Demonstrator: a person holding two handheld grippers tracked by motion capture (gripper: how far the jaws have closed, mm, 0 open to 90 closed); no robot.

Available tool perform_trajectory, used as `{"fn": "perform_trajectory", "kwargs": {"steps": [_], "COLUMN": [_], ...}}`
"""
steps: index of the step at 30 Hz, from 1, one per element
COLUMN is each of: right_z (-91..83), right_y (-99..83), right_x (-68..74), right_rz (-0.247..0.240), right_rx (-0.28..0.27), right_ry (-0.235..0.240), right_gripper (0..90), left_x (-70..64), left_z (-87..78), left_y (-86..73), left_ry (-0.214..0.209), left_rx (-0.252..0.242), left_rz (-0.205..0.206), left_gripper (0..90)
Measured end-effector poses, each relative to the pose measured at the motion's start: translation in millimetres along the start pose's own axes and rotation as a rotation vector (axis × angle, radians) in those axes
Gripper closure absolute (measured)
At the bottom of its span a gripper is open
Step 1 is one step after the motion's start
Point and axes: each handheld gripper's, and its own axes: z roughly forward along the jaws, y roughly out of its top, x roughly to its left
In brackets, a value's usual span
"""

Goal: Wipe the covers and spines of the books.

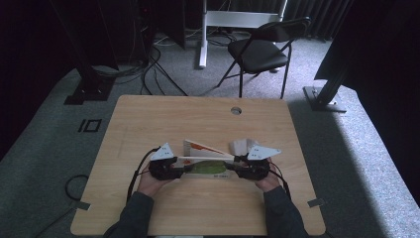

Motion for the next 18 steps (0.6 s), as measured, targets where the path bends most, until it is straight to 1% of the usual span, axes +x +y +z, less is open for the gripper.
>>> {"fn": "perform_trajectory", "kwargs": {"steps": [1,2,3,5,6,7,8,9,10,11,12,13,14,15,16,17,18], "right_z": [-0.2,-0.6,-0.6,-1.3,-1.3,-1.5,-1.5,-1.8,-1.7,-1.7,-1.4,-1.4,1.9,1.9,5.0,7.1,7.1], "right_y": [0.0,0.0,0.0,-0.1,-0.1,-0.1,-0.1,-0.1,0.1,0.1,0.2,0.2,2.2,2.2,3.8,4.8,4.8], "right_x": [0.5,1.6,1.6,3.2,3.2,3.2,3.2,2.8,2.2,2.2,2.1,2.1,2.5,2.5,3.6,4.8,4.8], "right_rz": [-0.005,-0.008,-0.008,-0.022,-0.022,-0.022,-0.022,-0.024,-0.016,-0.016,-0.009,-0.009,-0.007,-0.007,-0.008,-0.012,-0.012], "right_rx": [0.001,0.003,0.003,0.005,0.005,0.006,0.006,0.007,0.008,0.008,0.002,0.002,-0.003,-0.003,-0.005,-0.007,-0.007], "right_ry": [0.001,0.007,0.007,0.011,0.011,0.012,0.012,0.018,0.021,0.021,0.023,0.023,0.018,0.018,0.023,0.023,0.023], "right_gripper": [62.3,64.1,64.1,65.9,65.9,65.9,66.3,66.6,64.3,64.3,60.0,60.0,51.5,51.5,50.6,50.6,50.6], "left_x": [0.0,3.8,4.7,8.2,8.2,8.2,10.6,11.5,12.4,13.2,14.1,14.1,15.5,15.8,16.3,16.0,16.0], "left_z": [0.0,-4.1,-6.4,-13.2,-13.2,-13.2,-16.3,-17.4,-18.2,-18.5,-18.8,-18.8,-18.8,-18.6,-17.9,-17.5,-17.5], "left_y": [0.0,-2.0,-3.1,-5.2,-5.2,-5.2,-5.6,-5.6,-5.6,-5.6,-5.5,-5.5,-5.1,-4.8,-3.7,-2.9,-2.9], "left_ry": [0.000,0.004,0.017,0.045,0.045,0.045,0.059,0.063,0.068,0.076,0.079,0.079,0.084,0.087,0.085,0.095,0.095], "left_rx": [0.000,-0.023,-0.034,-0.058,-0.058,-0.058,-0.067,-0.071,-0.075,-0.081,-0.085,-0.085,-0.095,-0.096,-0.098,-0.099,-0.099], "left_rz": [0.000,-0.029,-0.034,-0.041,-0.041,-0.041,-0.048,-0.053,-0.057,-0.063,-0.068,-0.068,-0.074,-0.073,-0.076,-0.074,-0.074], "left_gripper": [55.9,52.9,52.9,49.3,46.8,46.8,46.8,44.4,42.3,42.3,40.8,39.7,37.9,37.9,35.7,34.3,31.6]}}
